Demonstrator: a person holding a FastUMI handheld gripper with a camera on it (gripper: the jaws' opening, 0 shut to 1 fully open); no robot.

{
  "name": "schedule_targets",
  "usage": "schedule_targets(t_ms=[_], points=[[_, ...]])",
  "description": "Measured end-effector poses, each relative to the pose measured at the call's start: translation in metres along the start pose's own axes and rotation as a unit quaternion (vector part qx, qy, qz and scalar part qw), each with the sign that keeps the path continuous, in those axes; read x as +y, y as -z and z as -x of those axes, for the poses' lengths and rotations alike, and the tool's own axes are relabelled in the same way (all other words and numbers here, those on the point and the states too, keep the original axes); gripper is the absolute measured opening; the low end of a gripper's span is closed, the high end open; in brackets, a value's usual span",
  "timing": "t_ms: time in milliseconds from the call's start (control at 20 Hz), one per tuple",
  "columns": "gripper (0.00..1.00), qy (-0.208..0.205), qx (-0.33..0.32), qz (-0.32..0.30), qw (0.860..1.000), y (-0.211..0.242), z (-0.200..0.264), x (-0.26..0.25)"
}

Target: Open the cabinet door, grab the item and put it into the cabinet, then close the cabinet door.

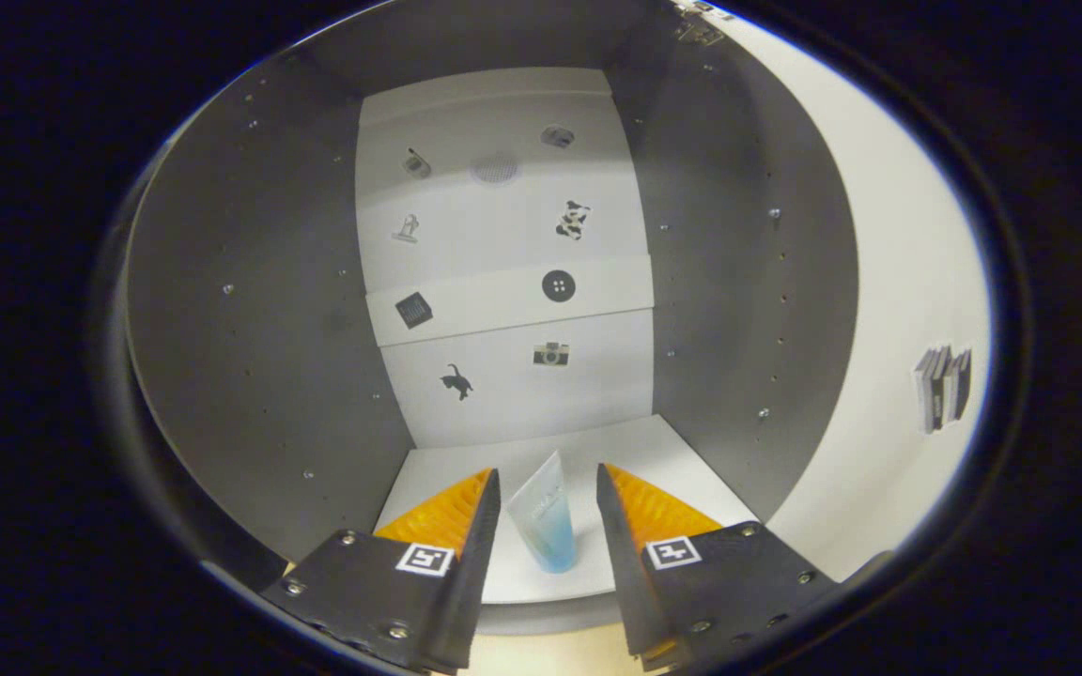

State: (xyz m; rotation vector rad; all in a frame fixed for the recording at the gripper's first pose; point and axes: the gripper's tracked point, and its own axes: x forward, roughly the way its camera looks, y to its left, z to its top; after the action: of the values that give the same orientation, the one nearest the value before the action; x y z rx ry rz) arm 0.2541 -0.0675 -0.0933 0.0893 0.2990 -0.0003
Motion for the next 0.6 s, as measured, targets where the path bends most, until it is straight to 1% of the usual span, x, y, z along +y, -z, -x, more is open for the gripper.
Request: schedule_targets(t_ms=[100, 200, 350, 600], points=[[0.6, 0.003, 0.004, 0.004, 1.0, 0.002, 0.012, -0.006], [0.6, 0.005, -0.008, 0.007, 1.0, -0.004, 0.031, -0.009], [0.6, -0.004, -0.021, 0.008, 1.0, -0.01, 0.072, -0.007], [0.6, -0.007, -0.042, 0.026, 0.999, -0.018, 0.148, -0.013]])
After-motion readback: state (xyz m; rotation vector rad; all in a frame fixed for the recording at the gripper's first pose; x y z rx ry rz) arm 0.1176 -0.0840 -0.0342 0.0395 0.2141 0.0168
